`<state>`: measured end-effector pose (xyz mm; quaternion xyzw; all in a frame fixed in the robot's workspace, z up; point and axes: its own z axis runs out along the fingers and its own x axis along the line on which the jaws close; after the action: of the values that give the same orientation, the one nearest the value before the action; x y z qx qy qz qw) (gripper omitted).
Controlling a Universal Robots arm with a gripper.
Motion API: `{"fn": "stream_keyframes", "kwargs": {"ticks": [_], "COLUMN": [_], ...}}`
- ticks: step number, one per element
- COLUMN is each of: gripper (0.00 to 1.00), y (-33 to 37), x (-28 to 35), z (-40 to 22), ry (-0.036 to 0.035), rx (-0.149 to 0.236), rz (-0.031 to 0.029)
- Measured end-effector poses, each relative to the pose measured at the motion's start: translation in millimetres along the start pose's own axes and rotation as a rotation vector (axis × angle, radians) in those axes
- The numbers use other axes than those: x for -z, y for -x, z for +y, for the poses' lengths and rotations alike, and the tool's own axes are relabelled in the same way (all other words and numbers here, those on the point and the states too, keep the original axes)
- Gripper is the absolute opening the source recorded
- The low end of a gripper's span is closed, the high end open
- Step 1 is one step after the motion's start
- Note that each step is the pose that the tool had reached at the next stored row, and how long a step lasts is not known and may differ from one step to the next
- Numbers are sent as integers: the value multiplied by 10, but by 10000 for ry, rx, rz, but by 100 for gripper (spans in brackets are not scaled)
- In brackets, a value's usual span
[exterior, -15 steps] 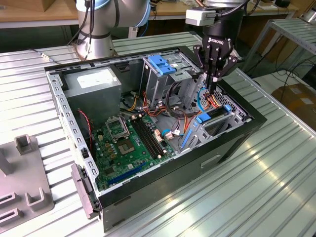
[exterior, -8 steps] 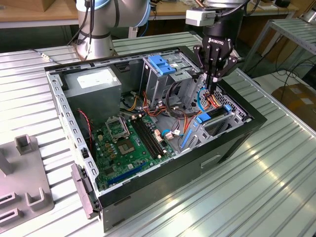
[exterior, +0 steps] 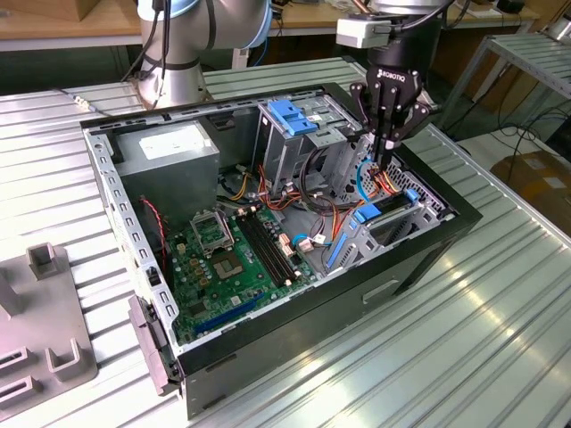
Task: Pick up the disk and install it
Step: 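Insert the second disk wire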
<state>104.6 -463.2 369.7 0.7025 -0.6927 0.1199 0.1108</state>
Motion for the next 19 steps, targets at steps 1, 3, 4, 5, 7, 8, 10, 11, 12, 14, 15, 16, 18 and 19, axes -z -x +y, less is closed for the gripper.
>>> {"fn": "stream_keyframes", "kwargs": {"ticks": [1, 3, 4, 5, 7, 8, 10, 11, 12, 14, 15, 16, 18, 19], "gripper": [16, 16, 16, 16, 16, 16, 16, 16, 16, 16, 16, 16, 16, 16], "y": [-19, -55, -71, -82, -118, -148, -193, -214, -235, -292, -331, -352, -399, -421], "x": [-7, -20, -26, -29, -43, -56, -74, -83, -91, -113, -128, -137, -160, -171], "z": [0, 1, 1, 2, 2, 3, 4, 4, 4, 5, 6, 7, 7, 8], "ry": [-1, -6, -8, -10, -14, -15, -15, -15, -15, -15, -15, -15, -16, -20], "rx": [-2, -7, -11, -14, -18, -19, -20, -20, -20, -20, -20, -20, -22, -26], "rz": [-111, -464, -682, -848, -1177, -1232, -1269, -1280, -1286, -1293, -1294, -1298, -1405, -1694]}}
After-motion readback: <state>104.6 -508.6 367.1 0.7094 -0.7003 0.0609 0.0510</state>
